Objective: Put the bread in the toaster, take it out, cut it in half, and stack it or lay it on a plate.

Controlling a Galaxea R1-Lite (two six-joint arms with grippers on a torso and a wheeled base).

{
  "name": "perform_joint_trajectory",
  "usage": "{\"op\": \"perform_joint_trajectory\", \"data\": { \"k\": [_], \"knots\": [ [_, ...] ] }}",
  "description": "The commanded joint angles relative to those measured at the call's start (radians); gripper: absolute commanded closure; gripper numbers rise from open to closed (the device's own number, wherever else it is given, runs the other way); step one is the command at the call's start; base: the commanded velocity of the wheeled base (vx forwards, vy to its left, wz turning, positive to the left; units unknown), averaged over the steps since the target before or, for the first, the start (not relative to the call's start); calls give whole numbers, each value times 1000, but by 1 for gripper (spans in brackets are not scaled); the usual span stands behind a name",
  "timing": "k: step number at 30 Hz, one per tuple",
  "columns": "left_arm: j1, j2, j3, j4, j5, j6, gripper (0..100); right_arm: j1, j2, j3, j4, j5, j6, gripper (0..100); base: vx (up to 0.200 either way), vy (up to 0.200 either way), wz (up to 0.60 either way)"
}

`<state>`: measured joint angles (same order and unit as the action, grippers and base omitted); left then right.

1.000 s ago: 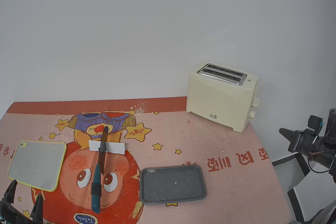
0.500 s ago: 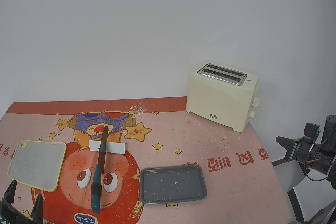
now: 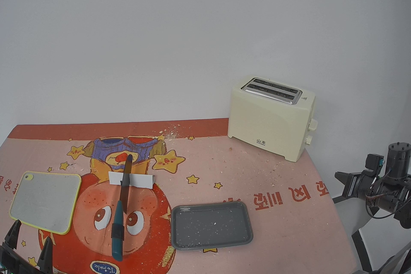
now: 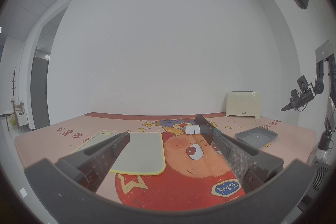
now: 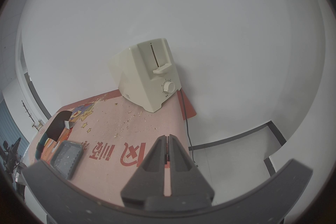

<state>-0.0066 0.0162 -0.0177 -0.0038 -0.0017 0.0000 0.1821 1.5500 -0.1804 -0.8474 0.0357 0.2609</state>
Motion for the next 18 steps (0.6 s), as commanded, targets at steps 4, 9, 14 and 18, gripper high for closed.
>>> {"op": "perform_joint_trajectory", "data": {
  "k": [4, 9, 14, 18],
  "knots": [
    [0, -4, 18, -1, 0, 0, 0, -1, 7, -1, -1, 0, -2, 100, 0, 0, 0],
    [0, -4, 18, -1, 0, 0, 0, 0, 9, 9, 1, 0, -3, 100, 0, 0, 0],
    [0, -4, 18, -1, 0, 0, 0, -6, 24, 7, -1, 1, -2, 100, 0, 0, 0],
    [0, -5, 18, -1, 0, 0, 0, -6, 33, 42, -1, 0, -9, 100, 0, 0, 0]
  ]
}}
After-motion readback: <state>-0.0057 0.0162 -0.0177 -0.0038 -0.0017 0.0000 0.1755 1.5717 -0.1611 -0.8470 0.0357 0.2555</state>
